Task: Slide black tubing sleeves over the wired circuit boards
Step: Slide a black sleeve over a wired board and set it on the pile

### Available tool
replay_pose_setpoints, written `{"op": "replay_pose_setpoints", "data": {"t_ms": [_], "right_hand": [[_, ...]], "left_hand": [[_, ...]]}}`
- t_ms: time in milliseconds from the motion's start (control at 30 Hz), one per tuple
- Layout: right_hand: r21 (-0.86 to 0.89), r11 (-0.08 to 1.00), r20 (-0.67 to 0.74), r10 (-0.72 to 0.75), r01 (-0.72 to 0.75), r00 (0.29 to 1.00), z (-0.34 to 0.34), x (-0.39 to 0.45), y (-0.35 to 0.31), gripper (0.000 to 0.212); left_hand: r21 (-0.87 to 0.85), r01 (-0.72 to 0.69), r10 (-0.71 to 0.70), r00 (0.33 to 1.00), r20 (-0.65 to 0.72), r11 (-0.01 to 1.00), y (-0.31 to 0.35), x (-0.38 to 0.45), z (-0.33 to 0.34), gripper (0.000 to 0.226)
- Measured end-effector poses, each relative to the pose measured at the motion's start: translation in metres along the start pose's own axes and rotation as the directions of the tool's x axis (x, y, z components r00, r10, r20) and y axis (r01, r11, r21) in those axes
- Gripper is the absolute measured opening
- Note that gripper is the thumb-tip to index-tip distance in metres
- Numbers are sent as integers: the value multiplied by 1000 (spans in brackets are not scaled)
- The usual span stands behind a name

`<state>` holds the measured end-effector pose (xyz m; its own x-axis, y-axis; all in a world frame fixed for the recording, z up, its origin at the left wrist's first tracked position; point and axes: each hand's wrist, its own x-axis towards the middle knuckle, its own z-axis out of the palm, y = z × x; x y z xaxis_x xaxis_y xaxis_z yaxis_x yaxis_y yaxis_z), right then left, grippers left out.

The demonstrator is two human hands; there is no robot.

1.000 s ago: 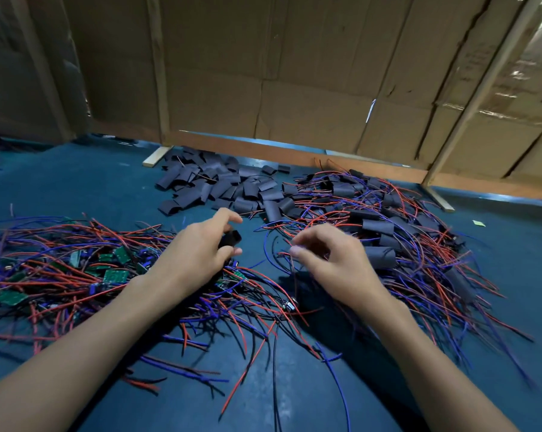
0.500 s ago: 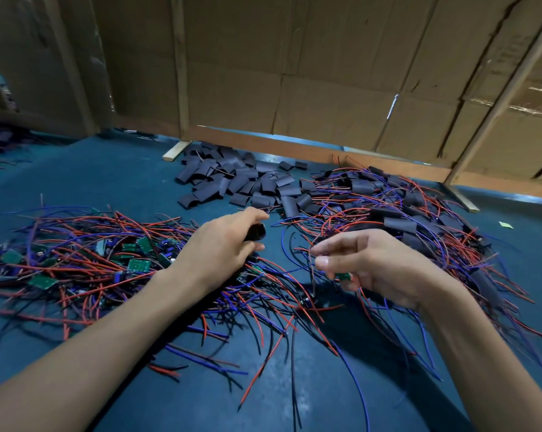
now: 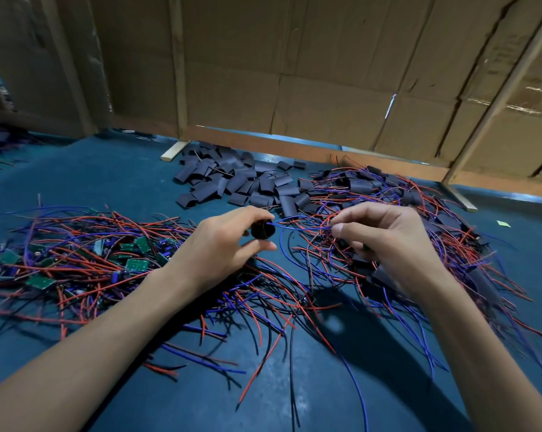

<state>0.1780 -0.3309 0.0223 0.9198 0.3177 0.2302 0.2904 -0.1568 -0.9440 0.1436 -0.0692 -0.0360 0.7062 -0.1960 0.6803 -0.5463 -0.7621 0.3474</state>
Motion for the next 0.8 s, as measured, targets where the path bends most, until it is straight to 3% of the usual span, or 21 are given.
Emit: {"op": "replay_pose_setpoints", "data": {"t_ms": [167, 333, 600, 667, 800], "right_hand": [[-58, 997, -84, -46, 41, 995, 6, 0, 1, 5], [-145, 986, -143, -102, 82, 984, 11, -3, -1, 19], [-202, 961, 76, -177, 189, 981, 38, -16, -3, 10], [-212, 956, 63, -195, 204, 979, 42, -17, 0, 10], [-439, 828, -61, -415, 349, 908, 39, -15, 3, 12]], "left_hand": [[5, -26, 26, 999, -20, 1000, 4, -1, -1, 47], [79, -66, 68, 997, -23, 995, 5, -2, -2, 47], [270, -218, 238, 970, -45, 938, 3, 1, -2, 29], [284, -207, 227, 973, -39, 936, 2, 1, -3, 32], [262, -159, 174, 984, -36, 952, 3, 1, -6, 38]]}}
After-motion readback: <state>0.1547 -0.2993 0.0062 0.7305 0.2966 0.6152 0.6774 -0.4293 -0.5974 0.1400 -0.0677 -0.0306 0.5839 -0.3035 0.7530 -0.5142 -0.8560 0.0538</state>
